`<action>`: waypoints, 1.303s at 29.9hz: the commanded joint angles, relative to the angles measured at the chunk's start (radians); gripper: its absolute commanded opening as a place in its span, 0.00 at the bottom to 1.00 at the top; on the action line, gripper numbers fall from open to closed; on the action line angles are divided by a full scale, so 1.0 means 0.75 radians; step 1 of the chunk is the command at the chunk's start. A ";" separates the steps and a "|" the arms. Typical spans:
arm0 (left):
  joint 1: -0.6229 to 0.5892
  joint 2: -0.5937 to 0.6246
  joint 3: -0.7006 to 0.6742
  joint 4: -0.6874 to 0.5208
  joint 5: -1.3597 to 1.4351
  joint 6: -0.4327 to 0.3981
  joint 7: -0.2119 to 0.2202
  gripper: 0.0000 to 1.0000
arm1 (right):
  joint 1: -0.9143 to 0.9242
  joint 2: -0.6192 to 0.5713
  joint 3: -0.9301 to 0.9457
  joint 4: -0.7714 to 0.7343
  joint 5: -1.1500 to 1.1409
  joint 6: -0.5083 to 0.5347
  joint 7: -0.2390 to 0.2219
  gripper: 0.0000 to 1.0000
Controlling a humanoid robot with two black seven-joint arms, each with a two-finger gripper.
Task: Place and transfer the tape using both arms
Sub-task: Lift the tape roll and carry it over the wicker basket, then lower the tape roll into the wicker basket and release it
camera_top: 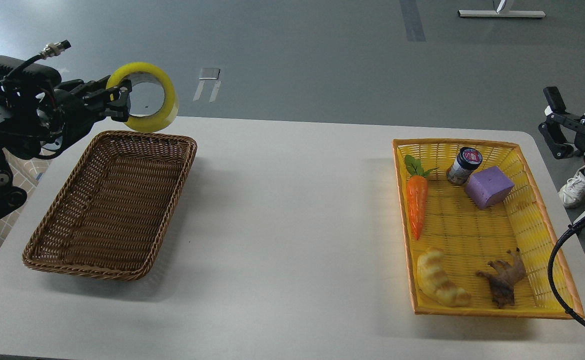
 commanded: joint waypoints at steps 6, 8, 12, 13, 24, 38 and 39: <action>0.145 0.054 0.005 0.057 0.006 0.000 -0.088 0.32 | -0.022 -0.006 0.004 0.018 0.000 0.000 0.000 1.00; 0.178 0.054 0.005 0.112 0.008 0.008 -0.109 0.32 | -0.039 -0.006 0.004 0.028 -0.002 0.000 0.000 1.00; 0.237 0.054 0.005 0.127 0.006 0.030 -0.133 0.32 | -0.049 -0.006 0.006 0.033 -0.002 0.000 0.000 1.00; 0.260 0.052 0.005 0.131 0.008 0.043 -0.137 0.32 | -0.051 -0.006 0.006 0.035 -0.002 0.000 0.000 1.00; 0.348 0.036 0.003 0.178 -0.002 0.084 -0.164 0.32 | -0.068 -0.006 0.006 0.043 -0.002 0.000 0.000 1.00; 0.405 -0.077 0.003 0.325 0.002 0.096 -0.246 0.40 | -0.088 -0.006 0.004 0.082 -0.010 0.000 0.000 1.00; 0.405 -0.085 0.003 0.344 0.002 0.096 -0.256 0.41 | -0.094 -0.006 0.004 0.082 -0.010 0.000 0.000 1.00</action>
